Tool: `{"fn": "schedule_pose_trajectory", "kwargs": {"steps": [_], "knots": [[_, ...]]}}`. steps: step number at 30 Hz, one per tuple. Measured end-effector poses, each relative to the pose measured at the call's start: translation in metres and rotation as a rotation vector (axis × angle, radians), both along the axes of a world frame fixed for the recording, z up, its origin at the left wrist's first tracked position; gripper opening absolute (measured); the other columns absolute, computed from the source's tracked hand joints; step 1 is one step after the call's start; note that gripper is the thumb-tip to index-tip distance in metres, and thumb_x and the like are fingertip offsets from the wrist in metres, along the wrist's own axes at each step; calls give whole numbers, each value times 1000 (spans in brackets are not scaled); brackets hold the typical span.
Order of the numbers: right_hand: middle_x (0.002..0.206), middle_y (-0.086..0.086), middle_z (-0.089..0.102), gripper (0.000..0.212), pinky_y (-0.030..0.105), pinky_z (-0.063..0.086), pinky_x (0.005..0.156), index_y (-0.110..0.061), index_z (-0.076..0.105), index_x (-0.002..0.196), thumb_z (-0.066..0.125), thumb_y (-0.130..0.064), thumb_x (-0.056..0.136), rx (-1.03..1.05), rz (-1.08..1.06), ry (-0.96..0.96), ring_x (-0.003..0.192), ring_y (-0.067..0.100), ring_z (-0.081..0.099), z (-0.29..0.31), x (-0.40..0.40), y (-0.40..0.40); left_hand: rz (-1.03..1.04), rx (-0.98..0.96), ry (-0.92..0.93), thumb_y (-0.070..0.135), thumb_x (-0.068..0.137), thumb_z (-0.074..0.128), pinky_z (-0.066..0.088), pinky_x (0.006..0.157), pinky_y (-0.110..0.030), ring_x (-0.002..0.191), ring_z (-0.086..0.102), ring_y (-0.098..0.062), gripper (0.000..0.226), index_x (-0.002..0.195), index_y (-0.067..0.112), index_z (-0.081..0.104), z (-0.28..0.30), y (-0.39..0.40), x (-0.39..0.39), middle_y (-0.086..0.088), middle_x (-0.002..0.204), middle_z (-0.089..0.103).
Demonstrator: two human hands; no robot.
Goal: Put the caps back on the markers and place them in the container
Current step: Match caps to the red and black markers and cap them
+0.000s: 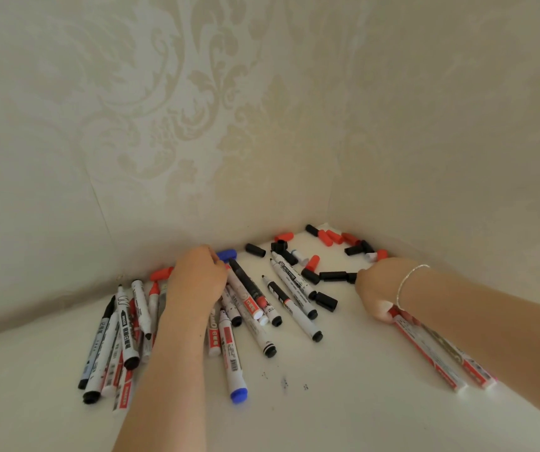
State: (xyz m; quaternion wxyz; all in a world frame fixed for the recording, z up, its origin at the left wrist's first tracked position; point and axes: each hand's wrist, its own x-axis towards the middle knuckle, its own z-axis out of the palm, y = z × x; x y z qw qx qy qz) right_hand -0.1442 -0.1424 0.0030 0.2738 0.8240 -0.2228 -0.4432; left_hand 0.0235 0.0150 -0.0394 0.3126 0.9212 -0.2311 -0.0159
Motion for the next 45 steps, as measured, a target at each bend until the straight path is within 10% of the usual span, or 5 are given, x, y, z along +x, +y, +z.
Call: {"fn": "schedule_pose_trajectory", "kwargs": {"steps": [7, 12, 16, 29, 45], "knots": [[147, 9, 33, 53, 39, 32, 107, -12, 31, 145, 50, -20, 96, 17, -194, -161, 136, 30, 32, 13, 7, 8, -39, 214, -43, 21, 97, 45, 45, 68, -30, 80, 58, -19, 20, 103, 12, 62, 5, 8, -3, -5, 93, 63], [106, 4, 54, 38, 33, 39, 78, -13, 41, 129, 46, -10, 91, 17, 168, -884, 99, 27, 55, 24, 33, 2, -67, 218, 24, 20, 96, 48, 49, 71, -30, 78, 61, -18, 20, 95, 11, 65, 5, 10, -1, -6, 90, 67], [124, 9, 51, 57, 40, 38, 94, -20, 21, 146, 42, -14, 93, 332, 204, -1193, 112, 30, 51, 15, 59, -13, -67, 241, 31, 22, 95, 51, 46, 70, -27, 82, 59, -16, 15, 100, 13, 63, 6, 12, -2, -4, 95, 65], [62, 3, 45, 27, 27, 36, 54, -12, 43, 64, 53, -18, 89, 561, -466, -1217, 58, 17, 44, -35, 82, -42, -6, 141, 31, 14, 93, 51, 50, 84, -33, 96, 60, -23, 22, 113, 15, 60, 7, 21, 3, -7, 109, 62], [78, 8, 61, 16, 22, 41, 49, -12, 55, 96, 62, -4, 84, 989, -537, -1764, 63, 17, 57, -10, 91, -22, 73, 280, -117, 59, 87, 53, 43, 64, -27, 75, 56, -17, 44, 85, 16, 52, 3, -10, -23, 2, 79, 55]]}}
